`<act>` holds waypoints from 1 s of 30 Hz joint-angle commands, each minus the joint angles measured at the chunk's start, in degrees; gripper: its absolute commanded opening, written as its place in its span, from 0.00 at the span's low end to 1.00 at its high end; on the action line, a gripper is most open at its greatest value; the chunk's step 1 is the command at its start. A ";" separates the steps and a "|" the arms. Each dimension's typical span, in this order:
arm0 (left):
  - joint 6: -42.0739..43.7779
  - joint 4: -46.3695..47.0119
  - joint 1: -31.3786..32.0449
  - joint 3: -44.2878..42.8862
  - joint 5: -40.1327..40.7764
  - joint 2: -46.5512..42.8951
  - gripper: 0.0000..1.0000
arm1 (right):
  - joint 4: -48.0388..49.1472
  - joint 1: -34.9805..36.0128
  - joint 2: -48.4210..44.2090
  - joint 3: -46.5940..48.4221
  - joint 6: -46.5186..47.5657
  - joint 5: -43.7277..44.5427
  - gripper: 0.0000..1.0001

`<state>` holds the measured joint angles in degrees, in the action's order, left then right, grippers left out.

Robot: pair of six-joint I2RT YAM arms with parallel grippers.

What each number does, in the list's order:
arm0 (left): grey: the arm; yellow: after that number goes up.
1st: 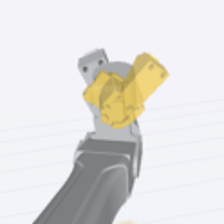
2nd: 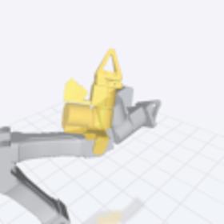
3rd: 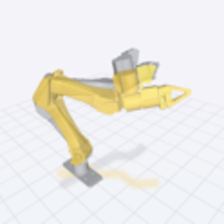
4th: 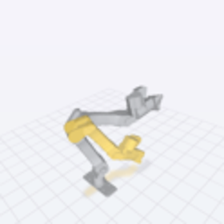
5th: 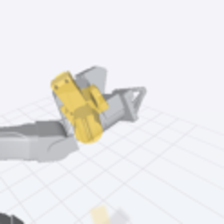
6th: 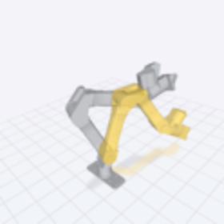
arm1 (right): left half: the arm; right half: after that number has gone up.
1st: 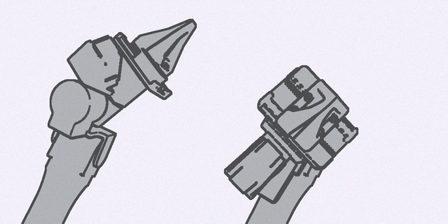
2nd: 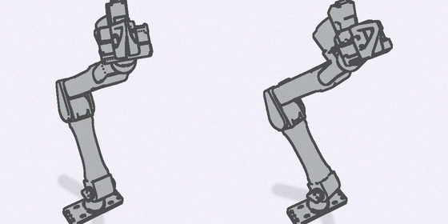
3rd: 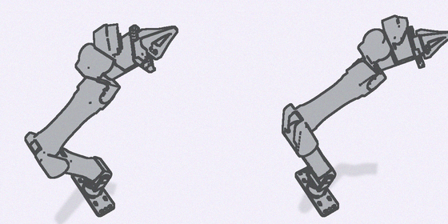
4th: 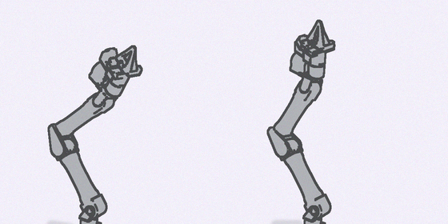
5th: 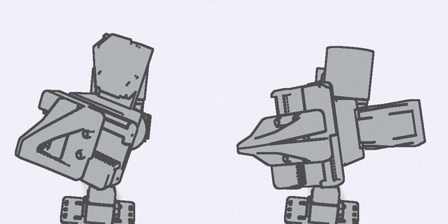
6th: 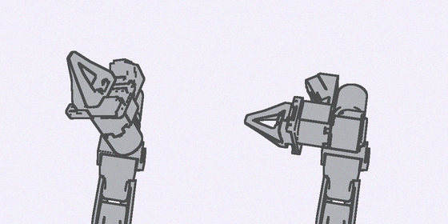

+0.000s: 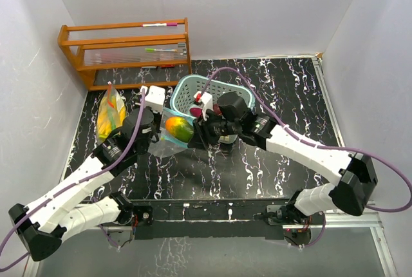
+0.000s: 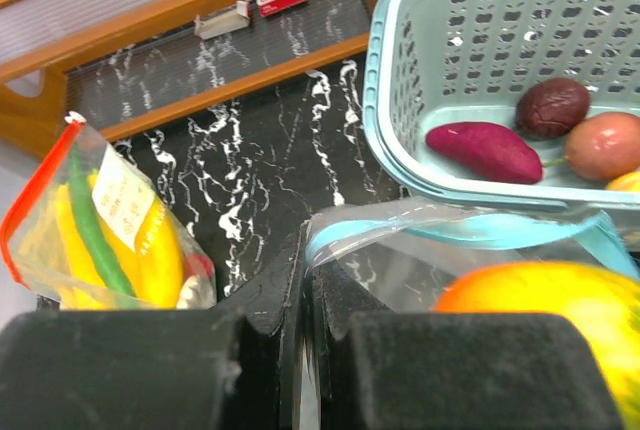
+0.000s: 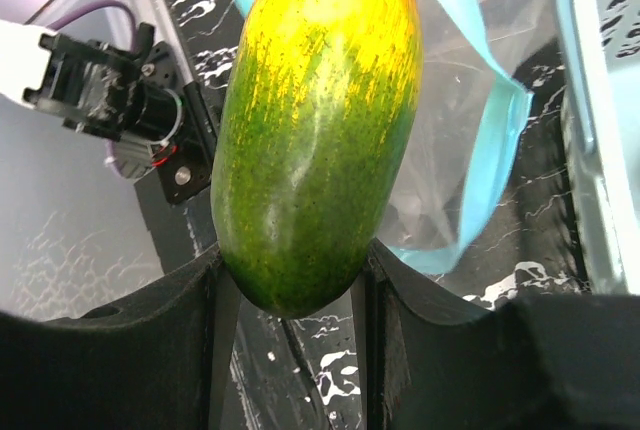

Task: Place the food in the zip-top bag and seal the zipper
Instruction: Place the fake fruit in the zipper food storage bag.

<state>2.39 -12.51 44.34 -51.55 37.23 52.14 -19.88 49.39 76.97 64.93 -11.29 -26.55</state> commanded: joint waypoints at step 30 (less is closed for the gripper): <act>-11.00 -6.26 -0.30 -4.16 -14.93 -4.91 0.00 | -8.02 6.51 5.76 14.64 -4.69 20.04 0.98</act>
<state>-7.79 -17.98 44.31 -53.80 21.56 47.83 -31.14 55.88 88.05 79.79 -15.35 -8.05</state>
